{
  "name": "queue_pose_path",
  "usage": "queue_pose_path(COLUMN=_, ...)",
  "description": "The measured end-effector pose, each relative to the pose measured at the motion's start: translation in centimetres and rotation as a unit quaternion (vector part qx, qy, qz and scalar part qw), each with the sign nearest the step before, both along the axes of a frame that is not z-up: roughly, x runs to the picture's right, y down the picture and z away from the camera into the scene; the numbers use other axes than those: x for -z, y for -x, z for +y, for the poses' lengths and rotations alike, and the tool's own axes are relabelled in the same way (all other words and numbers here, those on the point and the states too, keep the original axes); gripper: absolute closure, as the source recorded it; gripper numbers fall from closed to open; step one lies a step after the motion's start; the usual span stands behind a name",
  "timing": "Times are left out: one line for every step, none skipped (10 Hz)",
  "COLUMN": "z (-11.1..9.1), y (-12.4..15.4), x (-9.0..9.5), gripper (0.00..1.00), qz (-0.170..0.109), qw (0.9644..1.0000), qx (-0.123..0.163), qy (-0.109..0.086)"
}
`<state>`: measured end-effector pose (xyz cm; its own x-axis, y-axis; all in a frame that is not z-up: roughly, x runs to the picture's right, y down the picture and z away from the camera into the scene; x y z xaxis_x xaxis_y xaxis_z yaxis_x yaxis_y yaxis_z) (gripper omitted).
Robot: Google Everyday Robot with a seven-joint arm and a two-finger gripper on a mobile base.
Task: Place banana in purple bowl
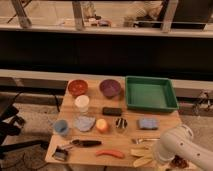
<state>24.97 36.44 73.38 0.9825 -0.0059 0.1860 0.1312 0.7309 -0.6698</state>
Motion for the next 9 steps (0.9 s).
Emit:
queue_pose_path(z=-0.2, y=0.2, x=0.1, gripper=0.46, qz=0.001, qw=1.0, qx=0.0, qy=-0.001)
queue_pose_path(z=-0.5, y=0.5, x=0.2, gripper=0.56, qz=0.001, qw=1.0, qx=-0.001, qy=-0.005)
queue_pose_path(z=-0.4, y=0.9, x=0.3, gripper=0.69, qz=0.001, qw=1.0, qx=0.001, qy=-0.003)
queue_pose_path(z=-0.6, y=1.1, x=0.2, gripper=0.77, qz=0.001, qw=1.0, qx=0.003, qy=-0.005)
queue_pose_path(z=-0.6, y=1.2, x=0.1, gripper=0.87, qz=0.0, qw=1.0, qx=0.004, qy=-0.006)
queue_pose_path(z=-0.6, y=1.2, x=0.1, gripper=0.96, qz=0.0, qw=1.0, qx=0.004, qy=-0.006)
queue_pose_path(z=-0.7, y=1.4, x=0.0, gripper=1.0, qz=-0.001, qw=1.0, qx=0.005, qy=-0.007)
queue_pose_path(z=-1.0, y=2.0, x=-0.1, gripper=1.0, qz=-0.006, qw=1.0, qx=0.004, qy=-0.007)
queue_pose_path(z=-1.2, y=2.1, x=-0.2, gripper=1.0, qz=-0.006, qw=0.9999, qx=0.008, qy=-0.009)
